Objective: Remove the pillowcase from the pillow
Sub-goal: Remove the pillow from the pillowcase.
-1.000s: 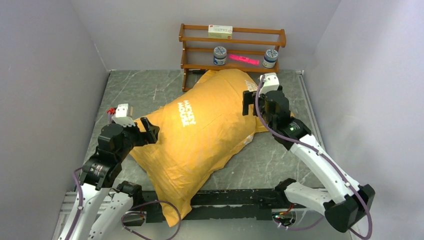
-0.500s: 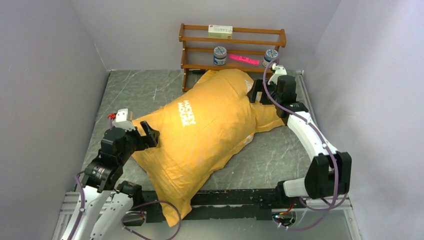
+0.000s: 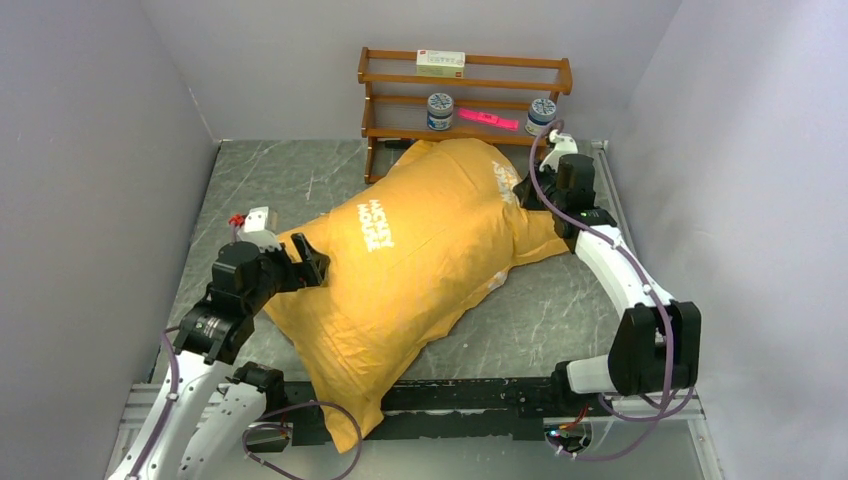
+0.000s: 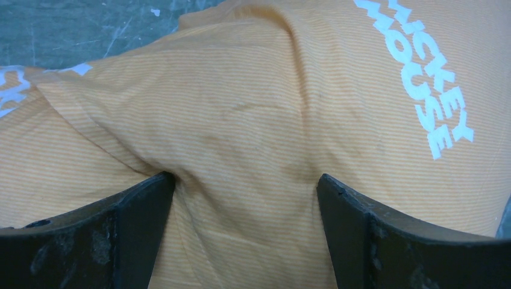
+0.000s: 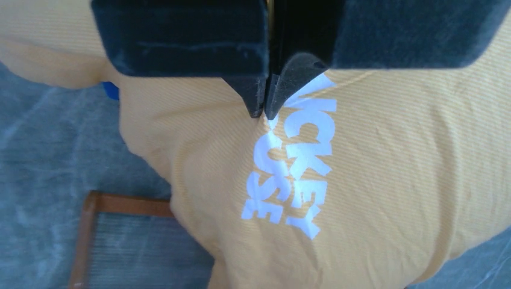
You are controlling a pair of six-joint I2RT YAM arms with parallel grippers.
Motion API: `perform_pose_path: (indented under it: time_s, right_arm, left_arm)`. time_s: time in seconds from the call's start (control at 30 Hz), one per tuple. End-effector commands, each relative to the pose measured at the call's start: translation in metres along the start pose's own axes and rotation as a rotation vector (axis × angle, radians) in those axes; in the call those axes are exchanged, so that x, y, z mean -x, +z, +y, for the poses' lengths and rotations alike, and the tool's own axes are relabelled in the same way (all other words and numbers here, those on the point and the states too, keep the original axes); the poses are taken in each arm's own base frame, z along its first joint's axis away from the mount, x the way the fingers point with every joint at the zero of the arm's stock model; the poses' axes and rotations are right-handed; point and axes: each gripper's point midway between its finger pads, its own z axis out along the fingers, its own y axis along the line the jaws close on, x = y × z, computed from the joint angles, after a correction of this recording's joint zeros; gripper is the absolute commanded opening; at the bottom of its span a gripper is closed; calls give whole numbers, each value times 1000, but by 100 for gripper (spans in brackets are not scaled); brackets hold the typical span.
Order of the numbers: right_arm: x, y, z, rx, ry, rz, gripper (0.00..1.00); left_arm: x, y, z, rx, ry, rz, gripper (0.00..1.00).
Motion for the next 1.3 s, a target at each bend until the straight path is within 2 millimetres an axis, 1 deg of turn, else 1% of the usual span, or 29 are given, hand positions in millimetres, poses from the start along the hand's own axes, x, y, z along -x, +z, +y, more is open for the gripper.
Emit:
perform_pose_path:
  time_s: [0.0, 0.1, 0.2, 0.3, 0.43, 0.47, 0.53, 0.6, 0.67, 0.7, 0.77, 0.83, 0.93, 0.97, 1.03, 1.1, 1.27]
  right_arm:
    - [31, -31, -44, -251, -29, -113, 0]
    - [44, -47, -69, -369, -29, -145, 0]
    - [53, -56, -74, -408, -36, -167, 0]
    - [54, -59, -72, -407, -40, -159, 0]
    - [54, -65, -67, -395, -44, -158, 0]
    - [54, -66, -65, -391, -46, -157, 0]
    - [55, -67, -55, -370, -62, -150, 0]
    - [54, -66, -43, -363, -91, -139, 15]
    - [52, -67, -22, -353, -144, -131, 34]
    - [52, -68, -13, -349, -164, -135, 41]
    - [53, -72, 5, -321, -191, -144, 52]
    - [57, -78, 24, -282, -208, -161, 60]
    - [61, -89, 61, -188, -246, -193, 69]
    - [61, -92, 76, -141, -258, -200, 71]
    - [56, -99, 112, -30, -283, -205, 76]
    - [48, -104, 144, 69, -309, -204, 80]
    - [14, -117, 225, 279, -377, -183, 87]
  left_arm:
    - [16, 5, -20, -87, 4, -36, 93]
    - [24, 3, -26, -103, 5, -48, 94]
    - [32, 0, -28, -103, 6, -62, 94]
    - [39, -4, -29, -97, 7, -77, 94]
    - [47, -12, -22, -48, 11, -103, 94]
    - [48, -15, -22, -48, 11, -109, 94]
    - [53, -21, -14, -3, 6, -137, 94]
    - [55, -28, -7, 34, -3, -159, 93]
    - [55, -35, 1, 71, -13, -179, 93]
    - [56, -40, 5, 91, -20, -193, 93]
    - [55, -48, 11, 117, -31, -209, 93]
    - [51, -55, 18, 142, -44, -213, 93]
    - [44, -60, 21, 153, -65, -208, 93]
    - [41, -61, 22, 151, -72, -202, 93]
    - [34, -60, 22, 147, -82, -182, 92]
    - [27, -57, 23, 143, -96, -165, 92]
    - [15, -53, 26, 156, -141, -131, 92]
